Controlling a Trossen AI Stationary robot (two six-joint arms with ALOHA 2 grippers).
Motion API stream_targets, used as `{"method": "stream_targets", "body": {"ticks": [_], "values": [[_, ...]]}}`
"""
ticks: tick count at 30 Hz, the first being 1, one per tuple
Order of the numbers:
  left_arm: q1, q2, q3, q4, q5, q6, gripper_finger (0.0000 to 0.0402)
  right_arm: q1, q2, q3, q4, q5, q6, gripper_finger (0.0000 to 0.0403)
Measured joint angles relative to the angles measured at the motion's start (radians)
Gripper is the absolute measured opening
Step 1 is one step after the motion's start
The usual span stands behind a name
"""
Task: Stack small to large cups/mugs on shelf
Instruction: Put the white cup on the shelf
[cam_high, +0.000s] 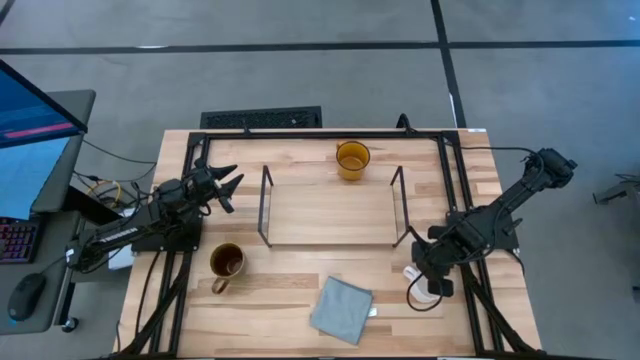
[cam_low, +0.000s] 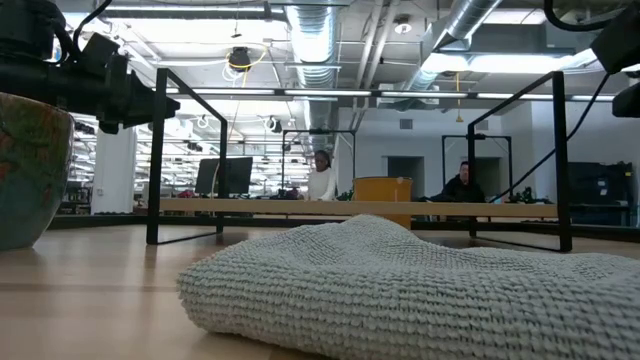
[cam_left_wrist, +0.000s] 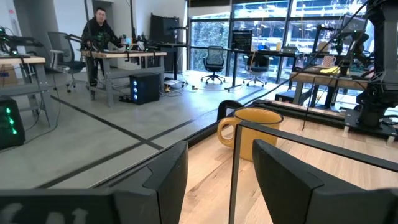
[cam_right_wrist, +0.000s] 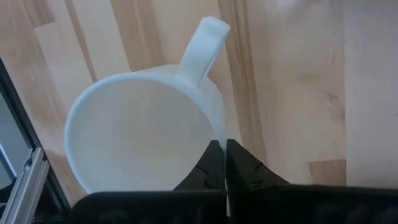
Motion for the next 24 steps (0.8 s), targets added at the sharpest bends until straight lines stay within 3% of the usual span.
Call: {"method": "stream_targets", "body": {"ticks": [8, 24], "values": [[0.0, 0.0, 0.0, 0.0, 0.0, 0.0, 0.0171, 0.0, 0.0, 0.009, -0.012, -0.005, -0.009, 0.0005], [0.0, 0.0, 0.0, 0.0, 0.0, 0.0, 0.0171, -0.102, 0.0, 0.232, -0.137, -0.004, -0.136, 0.0005]]}}
